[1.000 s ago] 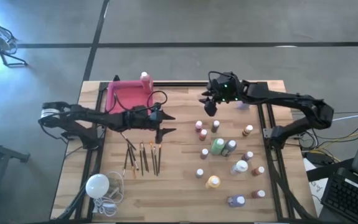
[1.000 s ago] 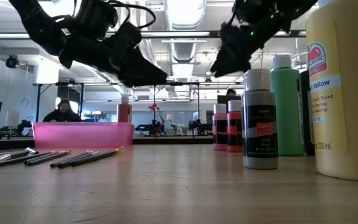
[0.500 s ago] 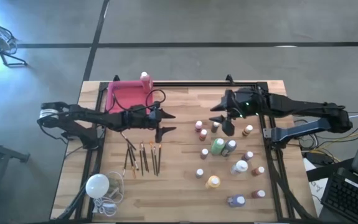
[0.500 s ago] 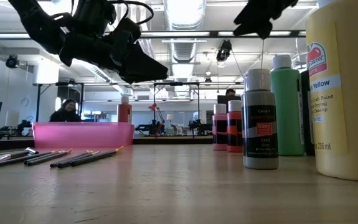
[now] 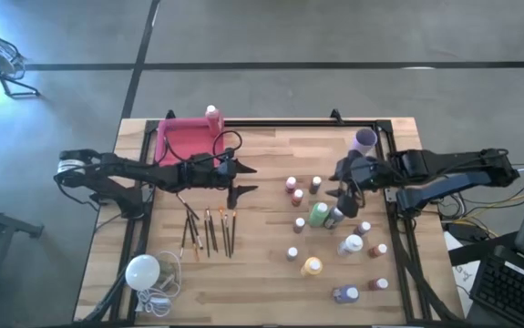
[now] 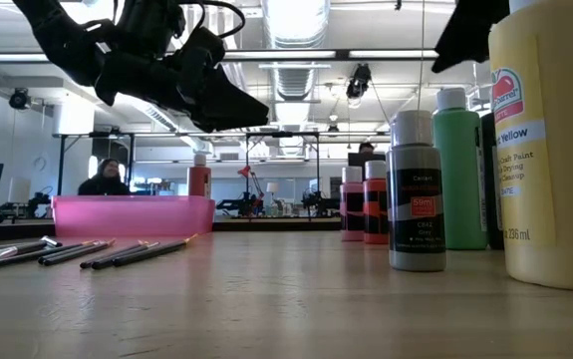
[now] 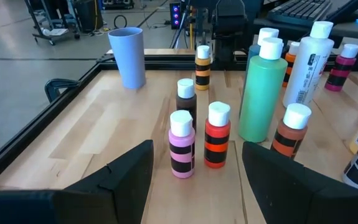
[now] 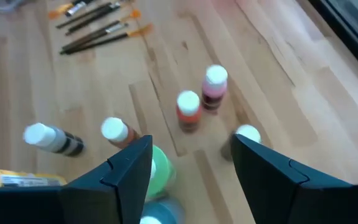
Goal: Pick & Place Paint Supplies
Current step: Put the large black paint bottle into the pink bin
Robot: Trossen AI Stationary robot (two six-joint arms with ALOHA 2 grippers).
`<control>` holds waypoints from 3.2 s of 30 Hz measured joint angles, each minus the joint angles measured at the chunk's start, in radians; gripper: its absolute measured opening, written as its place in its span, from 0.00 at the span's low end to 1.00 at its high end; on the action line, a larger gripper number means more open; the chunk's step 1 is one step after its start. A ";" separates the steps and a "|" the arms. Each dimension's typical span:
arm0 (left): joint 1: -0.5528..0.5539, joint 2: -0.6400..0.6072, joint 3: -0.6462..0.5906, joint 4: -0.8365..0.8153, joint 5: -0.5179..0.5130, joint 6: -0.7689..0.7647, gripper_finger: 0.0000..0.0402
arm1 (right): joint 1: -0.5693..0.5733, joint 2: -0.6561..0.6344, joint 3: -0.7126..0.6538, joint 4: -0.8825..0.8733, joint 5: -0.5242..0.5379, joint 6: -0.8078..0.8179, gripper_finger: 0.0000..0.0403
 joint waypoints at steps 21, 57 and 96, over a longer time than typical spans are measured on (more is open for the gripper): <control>0.000 0.000 0.000 -0.013 0.000 0.009 0.63 | 0.082 -0.080 0.007 -0.339 0.051 0.366 0.65; 0.000 0.000 -0.001 -0.015 0.001 0.009 0.62 | 0.364 0.017 -0.039 -0.391 0.075 0.715 0.72; 0.000 0.000 -0.001 -0.018 0.001 0.009 0.62 | 0.424 0.179 -0.066 -0.326 0.067 0.771 0.88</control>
